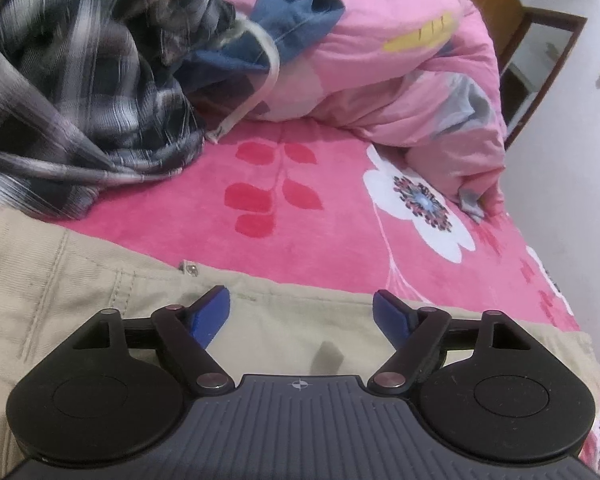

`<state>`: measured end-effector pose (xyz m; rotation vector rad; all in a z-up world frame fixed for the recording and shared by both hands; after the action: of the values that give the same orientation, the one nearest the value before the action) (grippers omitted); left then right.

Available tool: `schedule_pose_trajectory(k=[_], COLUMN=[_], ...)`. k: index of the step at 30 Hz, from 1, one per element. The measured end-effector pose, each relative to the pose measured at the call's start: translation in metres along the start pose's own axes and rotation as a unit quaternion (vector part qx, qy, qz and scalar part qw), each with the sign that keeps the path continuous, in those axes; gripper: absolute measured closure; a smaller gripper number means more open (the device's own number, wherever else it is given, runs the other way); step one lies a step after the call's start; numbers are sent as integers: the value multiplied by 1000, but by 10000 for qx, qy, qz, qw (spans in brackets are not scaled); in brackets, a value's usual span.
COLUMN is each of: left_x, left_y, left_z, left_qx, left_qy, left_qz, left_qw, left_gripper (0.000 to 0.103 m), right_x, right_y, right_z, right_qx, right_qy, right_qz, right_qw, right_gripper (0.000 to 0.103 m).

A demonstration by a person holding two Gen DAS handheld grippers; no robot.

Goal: Fold clothes

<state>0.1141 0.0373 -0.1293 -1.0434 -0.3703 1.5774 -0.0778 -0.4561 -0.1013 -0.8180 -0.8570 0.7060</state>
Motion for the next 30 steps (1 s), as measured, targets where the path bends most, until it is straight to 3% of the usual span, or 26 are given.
schedule_pose_trajectory(k=[3,5,9,12,14,18,21,22,25,27,30], left_x=[-15,-25,-44,-46,-37,-26,-29,-31,-34,-35,-37], left_y=[3,9,36,57,64,72,74,75,78,79,80], left_z=[20,35,49,47,44,41,37,37,36,35,34], left_qx=[-168,-283,-191,59,105,96,85,79,64,63,67], left_qy=[-127,-132,-133,-221,-335,-424,-528,-557,-631,-666,-718], left_qz=[-268,-541,-1041,-1251,-1199,-1167,-1380,-1415,-1484,-1489,-1503], left_qw=[9994,9980,9943,9919,9922,9922,9890,9883,9869,9866,9860], left_gripper=[23,20,17,13,14,14,12,12,9,7,7], right_x=[47,77,115,104,69,-22,-83,-91,-82,-53,4], right_y=[26,47,85,90,75,27,-11,-18,-33,-30,-9], right_z=[7,9,1,-10,-19,-44,-51,-48,-38,-41,-60], right_qx=[194,321,691,958,1020,948,753,648,333,368,740], right_qy=[-818,-1308,-1751,-1743,-1561,-547,410,705,712,249,-444], right_qz=[674,1163,2113,2334,1969,1091,557,550,636,875,1663], right_qw=[9942,9840,9591,9518,9625,9880,9948,9939,9949,9952,9823], right_gripper=[95,95,95,99,99,103,103,93,94,94,94])
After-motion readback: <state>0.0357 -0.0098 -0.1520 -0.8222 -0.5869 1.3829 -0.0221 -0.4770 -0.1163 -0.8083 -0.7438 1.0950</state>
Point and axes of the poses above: each gripper's, at about its wrist camera, not at the fingertips, and z roughly against the way its jaws point, x to its left, y to its underside, the point moved 7 cm from there along -z, roughly the way its jaws point, and after that the axes turned 1 degree about -x, right-handed, at the moved point
